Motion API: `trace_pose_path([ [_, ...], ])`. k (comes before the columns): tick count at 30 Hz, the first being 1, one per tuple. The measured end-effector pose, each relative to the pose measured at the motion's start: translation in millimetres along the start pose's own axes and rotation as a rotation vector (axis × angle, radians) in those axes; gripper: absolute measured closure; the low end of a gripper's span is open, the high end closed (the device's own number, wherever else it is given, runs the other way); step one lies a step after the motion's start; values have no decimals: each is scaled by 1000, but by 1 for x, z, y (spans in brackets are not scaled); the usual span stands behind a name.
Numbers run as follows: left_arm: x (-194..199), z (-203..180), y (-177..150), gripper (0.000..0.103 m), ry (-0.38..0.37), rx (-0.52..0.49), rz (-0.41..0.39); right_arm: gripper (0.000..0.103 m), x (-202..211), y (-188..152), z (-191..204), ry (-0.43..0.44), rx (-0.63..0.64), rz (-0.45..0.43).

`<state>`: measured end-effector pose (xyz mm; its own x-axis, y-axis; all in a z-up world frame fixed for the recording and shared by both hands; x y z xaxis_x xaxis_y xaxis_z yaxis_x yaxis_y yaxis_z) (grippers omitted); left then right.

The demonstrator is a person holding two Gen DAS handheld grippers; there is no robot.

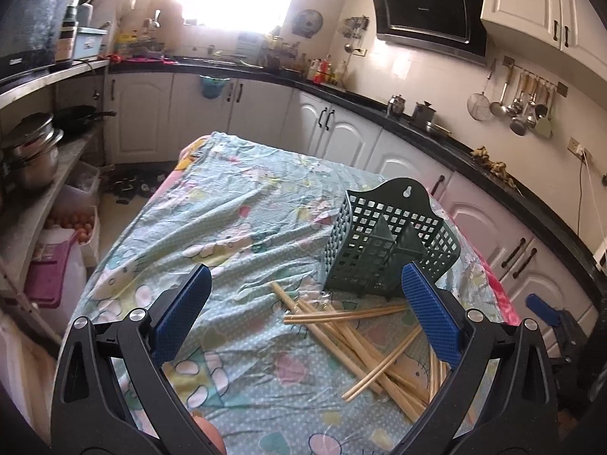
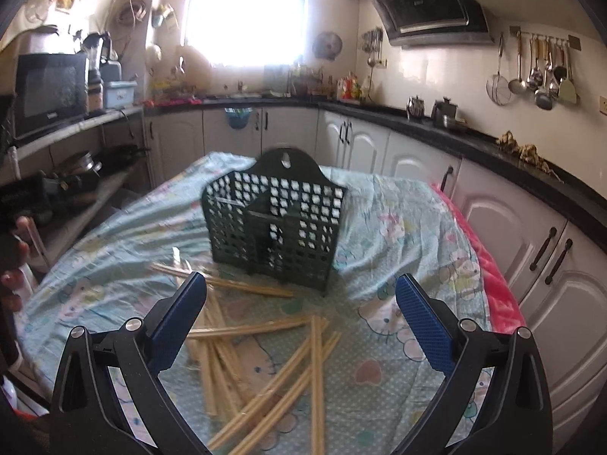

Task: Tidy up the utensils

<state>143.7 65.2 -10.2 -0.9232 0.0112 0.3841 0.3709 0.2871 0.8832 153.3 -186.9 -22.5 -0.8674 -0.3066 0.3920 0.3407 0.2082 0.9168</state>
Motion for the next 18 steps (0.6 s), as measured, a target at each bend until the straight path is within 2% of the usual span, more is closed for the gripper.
trace_pose_path([
  [6, -29, 11, -15, 10, 18, 23, 90, 7, -33, -11, -3, 27, 21, 97],
  [9, -41, 18, -25, 11, 5, 49, 130, 16, -49, -16, -3, 38, 40, 141],
  [11, -48, 23, -31, 13, 3, 66, 157, 27, -62, -21, -3, 55, 43, 183],
  [18, -70, 38, -52, 33, -22, 133, 241, 49, -100, -37, -5, 84, 26, 302],
])
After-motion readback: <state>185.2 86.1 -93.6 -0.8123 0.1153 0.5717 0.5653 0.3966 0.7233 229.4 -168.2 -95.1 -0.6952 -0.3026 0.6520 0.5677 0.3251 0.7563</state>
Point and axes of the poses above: each gripper's, at about its wrist camera, not at the fingertips, and x roughly against the way its jaws point, z to its left, y to its top, the point moved 4 cm from there along -x, roughly the way its jaws point, and after that the axes turned 8 degrees about -z, right-handed, at the moved point
